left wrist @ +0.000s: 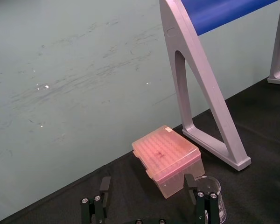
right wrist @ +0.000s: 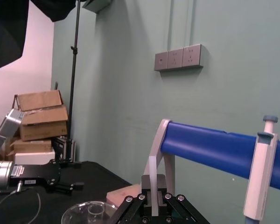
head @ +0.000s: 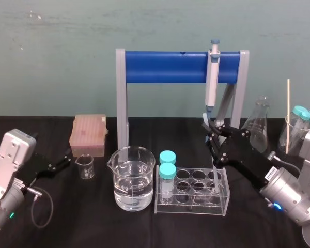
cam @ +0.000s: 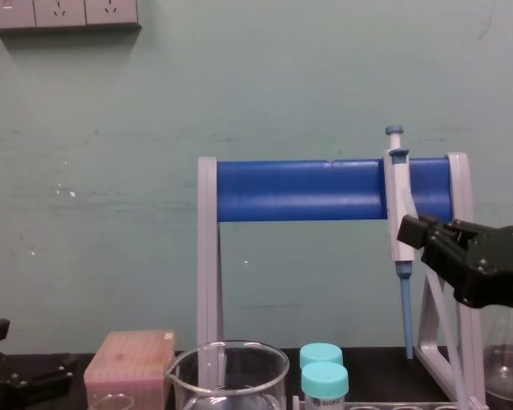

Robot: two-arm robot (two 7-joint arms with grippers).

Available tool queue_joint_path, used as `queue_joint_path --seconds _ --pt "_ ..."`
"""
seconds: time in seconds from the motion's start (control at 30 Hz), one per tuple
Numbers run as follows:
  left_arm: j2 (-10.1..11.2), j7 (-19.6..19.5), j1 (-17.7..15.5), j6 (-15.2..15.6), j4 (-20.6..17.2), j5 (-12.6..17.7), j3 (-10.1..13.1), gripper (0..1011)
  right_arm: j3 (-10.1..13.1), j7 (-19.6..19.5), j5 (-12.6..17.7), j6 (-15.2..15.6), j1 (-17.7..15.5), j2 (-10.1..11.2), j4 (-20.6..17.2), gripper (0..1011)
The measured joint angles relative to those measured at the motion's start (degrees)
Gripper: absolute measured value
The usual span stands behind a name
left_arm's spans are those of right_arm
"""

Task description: Pick up the stirring rod with one hand, then place it down.

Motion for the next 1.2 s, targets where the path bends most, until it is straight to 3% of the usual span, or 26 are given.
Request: queue_joint_path --seconds 0.67,1.2 --pt "0.0 0.0 0.0 0.0 0.0 0.0 0.0 1000 -2.4 3.1 -0.7 -1.4 3.7 -0.9 8.8 69" --pt "0.0 0.0 0.0 0.0 0.0 0.0 0.0 1000 -2.7 3.2 -1.1 -1.4 4.2 -1.1 10.0 69"
